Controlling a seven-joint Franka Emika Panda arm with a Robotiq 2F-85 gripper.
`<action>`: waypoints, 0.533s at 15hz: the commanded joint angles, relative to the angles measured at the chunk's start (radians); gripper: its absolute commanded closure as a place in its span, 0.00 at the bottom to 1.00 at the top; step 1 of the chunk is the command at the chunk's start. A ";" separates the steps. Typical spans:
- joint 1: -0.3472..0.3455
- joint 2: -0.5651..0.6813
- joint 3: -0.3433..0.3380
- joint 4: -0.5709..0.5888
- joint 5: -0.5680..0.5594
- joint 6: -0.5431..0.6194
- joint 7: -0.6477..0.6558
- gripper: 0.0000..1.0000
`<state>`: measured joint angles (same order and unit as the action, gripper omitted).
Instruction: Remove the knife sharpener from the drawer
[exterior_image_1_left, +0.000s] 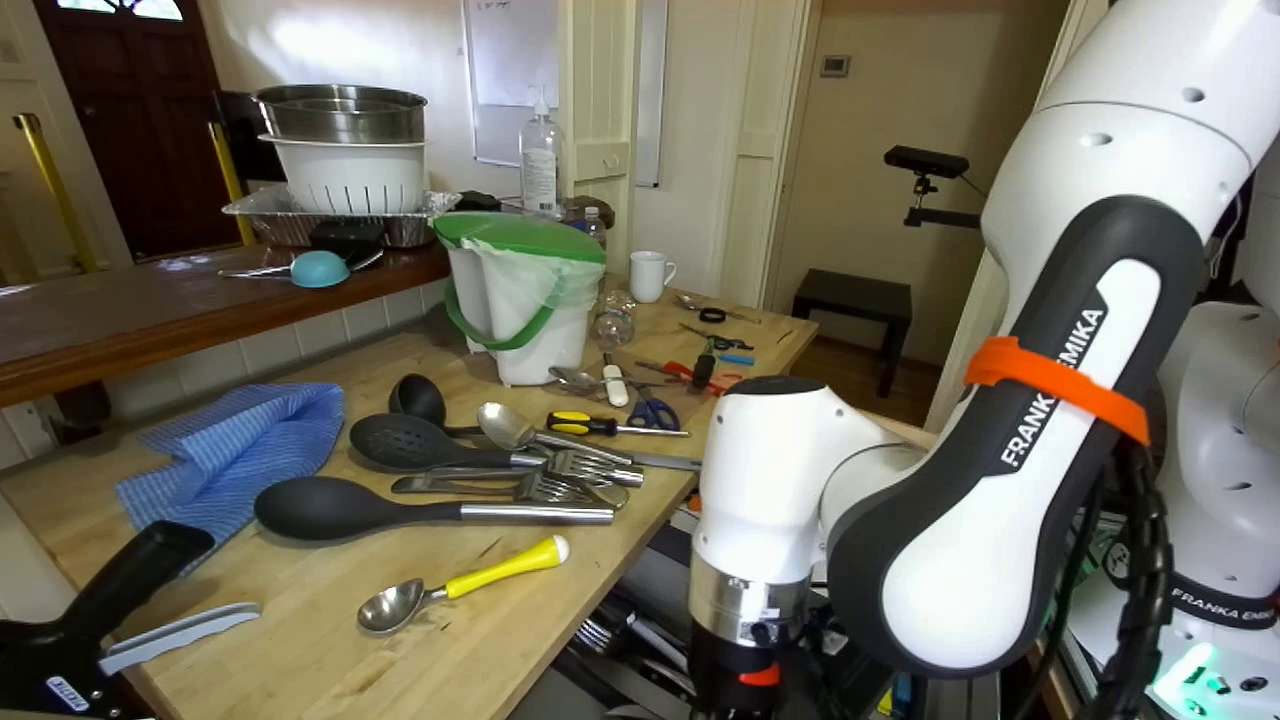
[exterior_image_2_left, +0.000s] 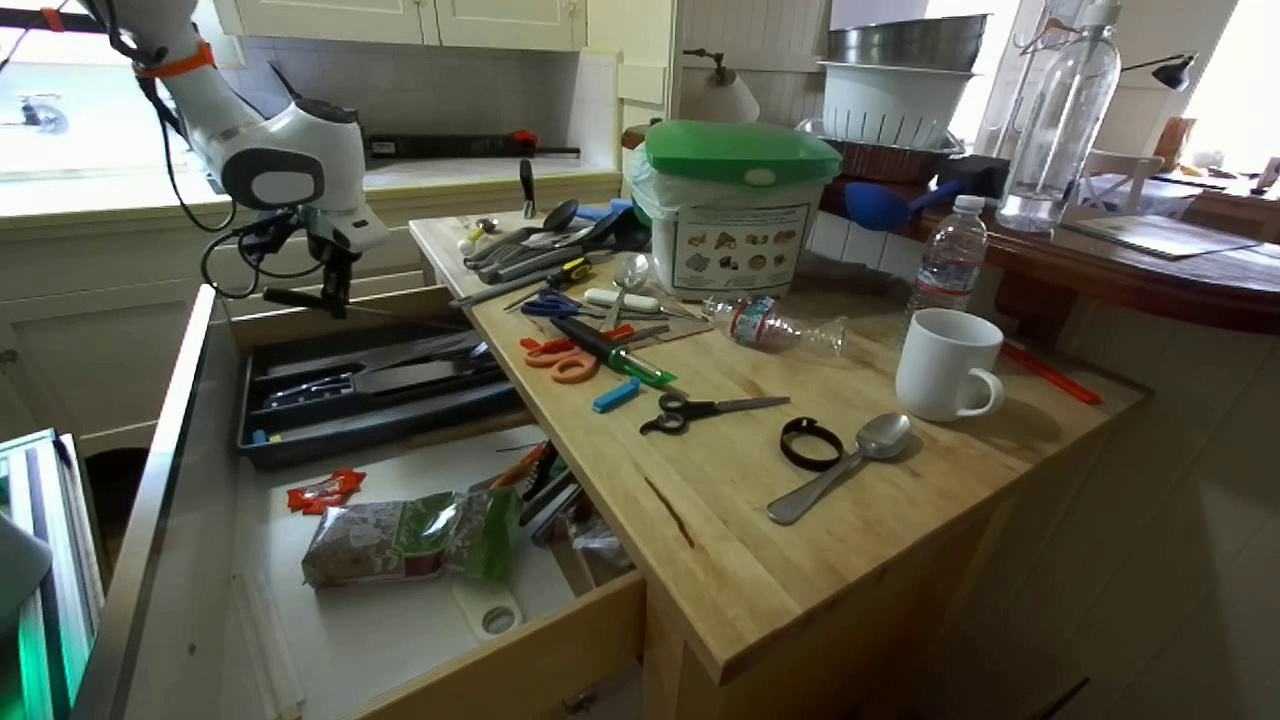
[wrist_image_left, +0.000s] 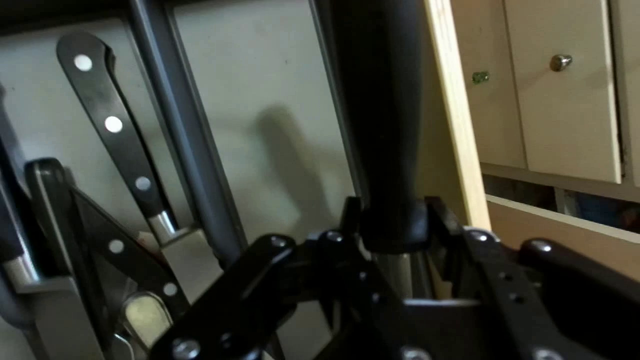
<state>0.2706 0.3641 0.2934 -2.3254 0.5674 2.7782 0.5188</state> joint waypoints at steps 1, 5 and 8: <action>-0.179 -0.171 0.192 -0.175 0.279 0.018 -0.175 0.90; -0.227 -0.390 0.277 -0.317 0.598 0.064 -0.332 0.90; -0.194 -0.551 0.285 -0.410 0.741 0.148 -0.362 0.90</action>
<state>0.0540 0.0113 0.5522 -2.6158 1.1725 2.8668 0.1805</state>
